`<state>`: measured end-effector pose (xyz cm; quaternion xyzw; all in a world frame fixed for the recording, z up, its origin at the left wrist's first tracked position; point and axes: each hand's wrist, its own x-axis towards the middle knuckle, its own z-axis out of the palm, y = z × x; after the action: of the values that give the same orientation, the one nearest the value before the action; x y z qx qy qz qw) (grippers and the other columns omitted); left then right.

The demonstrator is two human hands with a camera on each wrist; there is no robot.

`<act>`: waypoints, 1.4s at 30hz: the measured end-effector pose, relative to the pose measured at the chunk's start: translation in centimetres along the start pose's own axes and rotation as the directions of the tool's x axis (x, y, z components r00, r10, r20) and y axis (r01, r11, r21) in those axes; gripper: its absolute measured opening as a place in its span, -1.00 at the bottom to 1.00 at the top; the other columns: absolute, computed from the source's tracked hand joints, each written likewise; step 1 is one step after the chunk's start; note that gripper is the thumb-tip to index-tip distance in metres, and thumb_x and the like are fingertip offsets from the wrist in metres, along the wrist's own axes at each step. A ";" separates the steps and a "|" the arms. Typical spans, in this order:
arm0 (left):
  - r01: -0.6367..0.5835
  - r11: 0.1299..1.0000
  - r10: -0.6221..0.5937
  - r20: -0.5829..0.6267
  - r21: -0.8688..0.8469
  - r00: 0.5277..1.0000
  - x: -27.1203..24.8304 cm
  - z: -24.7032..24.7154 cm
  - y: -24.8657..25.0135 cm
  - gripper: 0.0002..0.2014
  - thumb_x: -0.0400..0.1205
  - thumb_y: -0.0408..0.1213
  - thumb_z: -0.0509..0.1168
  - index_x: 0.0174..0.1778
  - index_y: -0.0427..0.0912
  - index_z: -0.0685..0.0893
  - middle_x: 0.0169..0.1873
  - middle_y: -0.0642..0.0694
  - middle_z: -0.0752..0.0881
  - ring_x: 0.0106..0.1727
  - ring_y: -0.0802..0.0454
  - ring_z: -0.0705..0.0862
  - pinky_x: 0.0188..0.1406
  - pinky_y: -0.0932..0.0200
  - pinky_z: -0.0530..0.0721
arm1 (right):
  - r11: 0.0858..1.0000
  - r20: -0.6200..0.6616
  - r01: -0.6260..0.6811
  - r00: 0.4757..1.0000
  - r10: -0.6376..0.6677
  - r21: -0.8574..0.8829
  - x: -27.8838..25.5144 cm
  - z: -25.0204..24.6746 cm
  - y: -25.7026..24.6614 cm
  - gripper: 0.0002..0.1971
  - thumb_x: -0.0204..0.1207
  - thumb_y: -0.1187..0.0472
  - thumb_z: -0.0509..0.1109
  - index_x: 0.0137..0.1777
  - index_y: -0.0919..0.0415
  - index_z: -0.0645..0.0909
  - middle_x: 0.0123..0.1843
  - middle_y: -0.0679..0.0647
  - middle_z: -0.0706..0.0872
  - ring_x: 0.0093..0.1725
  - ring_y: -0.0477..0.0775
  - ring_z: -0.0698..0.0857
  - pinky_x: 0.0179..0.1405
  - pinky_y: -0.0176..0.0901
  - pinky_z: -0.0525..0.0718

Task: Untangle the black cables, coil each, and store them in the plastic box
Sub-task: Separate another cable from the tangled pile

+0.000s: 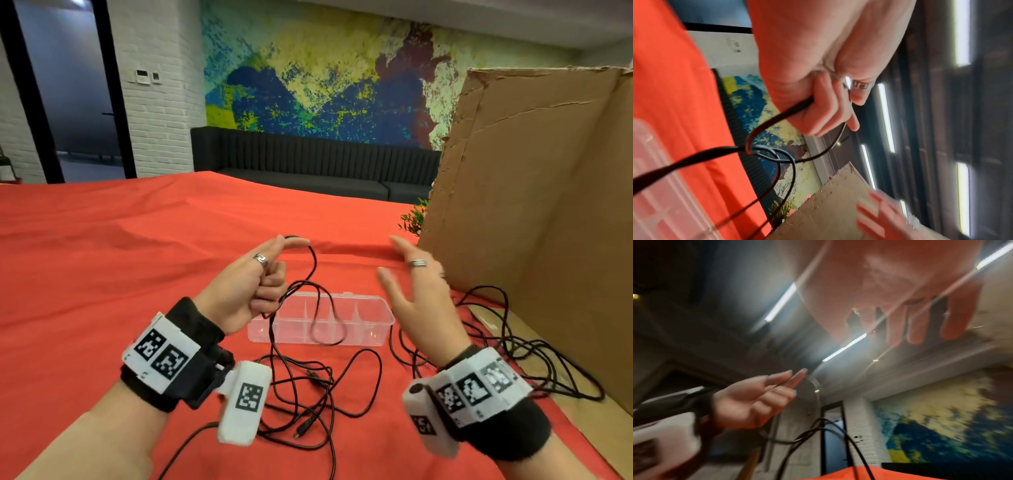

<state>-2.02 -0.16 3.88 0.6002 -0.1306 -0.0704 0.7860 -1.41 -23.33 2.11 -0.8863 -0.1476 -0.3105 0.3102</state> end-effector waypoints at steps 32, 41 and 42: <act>-0.060 0.812 0.189 -0.163 0.581 0.968 0.7 -0.4 -2.5 -0.76 0.68 -0.46 0.15 -0.07 -0.15 0.72 -0.44 -0.10 0.71 -0.44 0.10 0.74 -0.18 0.09 0.74 | 0.536 0.125 -0.276 0.946 0.300 0.798 3.3 -1.7 -2.6 -0.69 0.65 0.01 0.19 -0.24 0.12 0.60 -0.29 0.06 0.71 -0.50 -0.08 0.67 -0.62 -0.33 0.43; 0.275 0.956 -0.280 0.029 0.102 0.960 -0.1 0.7 -1.4 -0.75 0.66 -0.34 0.12 -0.05 -0.25 0.73 -0.45 0.00 0.63 -0.44 0.12 0.56 -0.35 0.22 0.42 | 0.441 0.182 -0.346 0.910 0.372 0.828 3.1 -1.6 -0.4 -0.66 0.69 -0.01 0.10 -0.28 0.11 0.48 -0.38 0.03 0.56 -0.54 -0.12 0.58 -0.54 -0.30 0.34; 0.307 0.949 -0.310 0.036 0.077 0.950 -0.1 0.8 -1.7 -0.73 0.66 -0.37 0.11 -0.06 -0.28 0.75 -0.45 -0.01 0.60 -0.46 0.12 0.52 -0.41 0.24 0.43 | 0.418 0.194 -0.343 0.913 0.359 0.841 2.9 -1.4 -0.4 -0.66 0.69 0.00 0.09 -0.29 0.11 0.47 -0.37 0.03 0.55 -0.54 -0.12 0.55 -0.53 -0.30 0.33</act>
<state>-2.22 -1.37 2.42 0.6386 -0.0562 -0.2021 0.7404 -0.01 -23.74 5.02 -0.6203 -0.0915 -0.1306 0.7680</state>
